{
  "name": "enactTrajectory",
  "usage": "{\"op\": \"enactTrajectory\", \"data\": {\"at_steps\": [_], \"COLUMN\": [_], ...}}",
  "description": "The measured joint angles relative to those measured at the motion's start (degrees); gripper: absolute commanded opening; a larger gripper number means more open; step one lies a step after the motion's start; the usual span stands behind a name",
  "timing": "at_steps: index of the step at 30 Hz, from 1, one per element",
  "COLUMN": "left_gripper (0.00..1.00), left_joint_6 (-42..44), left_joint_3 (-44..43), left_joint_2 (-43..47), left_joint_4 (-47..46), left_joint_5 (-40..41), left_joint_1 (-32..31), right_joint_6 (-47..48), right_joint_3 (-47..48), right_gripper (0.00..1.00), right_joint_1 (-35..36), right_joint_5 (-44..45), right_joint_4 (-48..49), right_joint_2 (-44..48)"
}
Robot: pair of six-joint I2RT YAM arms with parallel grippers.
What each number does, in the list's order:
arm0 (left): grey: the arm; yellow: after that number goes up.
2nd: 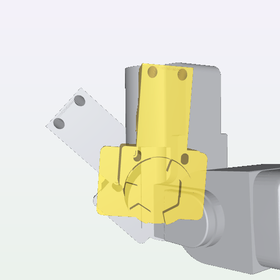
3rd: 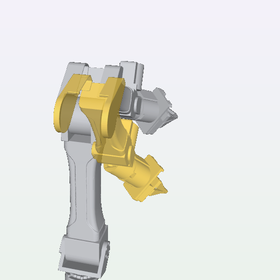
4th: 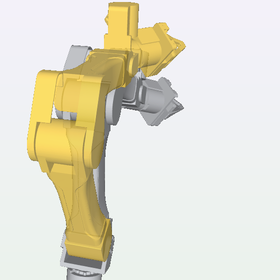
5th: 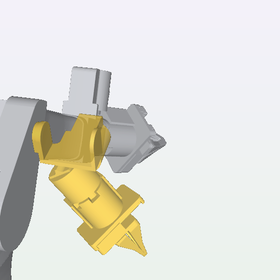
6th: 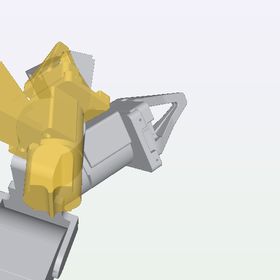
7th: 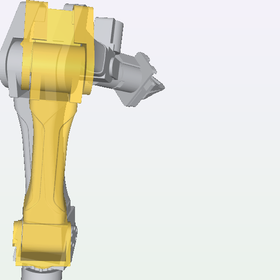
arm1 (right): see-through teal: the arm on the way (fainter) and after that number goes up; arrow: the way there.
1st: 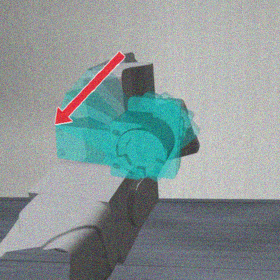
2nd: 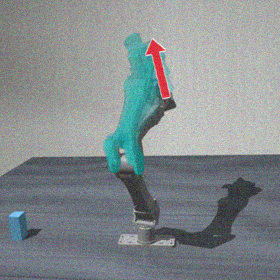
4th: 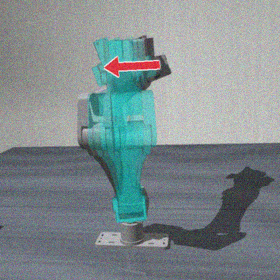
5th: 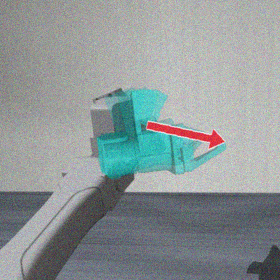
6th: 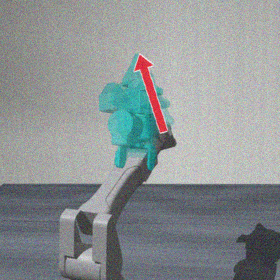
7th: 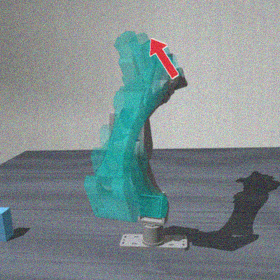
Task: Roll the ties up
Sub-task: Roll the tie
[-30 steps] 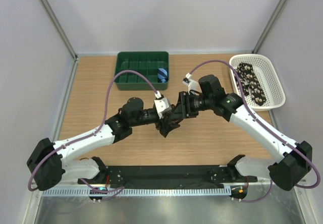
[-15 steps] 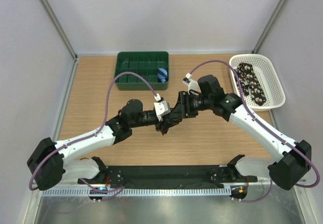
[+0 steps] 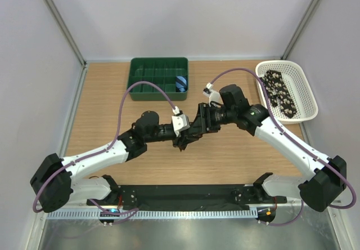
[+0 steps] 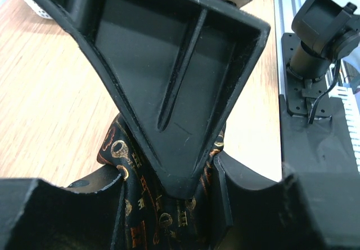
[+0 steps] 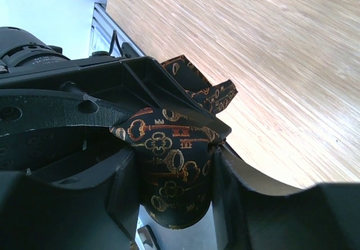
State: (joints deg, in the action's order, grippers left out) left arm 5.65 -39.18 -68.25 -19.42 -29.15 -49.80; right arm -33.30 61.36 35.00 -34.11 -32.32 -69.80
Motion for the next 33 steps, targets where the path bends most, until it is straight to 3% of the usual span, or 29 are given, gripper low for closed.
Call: {"op": "enactTrajectory", "data": {"at_steps": [5, 22, 33], "left_gripper": [0.00, 0.00, 0.00], "left_joint_6": [1.2, 2.4, 2.8], "left_joint_3": [0.0, 0.0, 0.0], "left_joint_2": [0.0, 0.0, 0.0], "left_joint_4": [1.5, 4.3, 5.1], "left_joint_5": [-1.0, -2.0, -2.0], "left_joint_1": [0.0, 0.0, 0.0], "right_joint_6": [0.5, 0.6, 0.1], "right_joint_3": [0.0, 0.2, -1.6], "right_gripper": [0.73, 0.60, 0.65], "right_joint_1": [-0.6, -3.1, -3.3], "right_joint_5": [-1.6, -3.6, -5.1], "right_joint_4": [-0.4, -0.7, 0.9], "right_joint_2": [0.0, 0.0, 0.0]}}
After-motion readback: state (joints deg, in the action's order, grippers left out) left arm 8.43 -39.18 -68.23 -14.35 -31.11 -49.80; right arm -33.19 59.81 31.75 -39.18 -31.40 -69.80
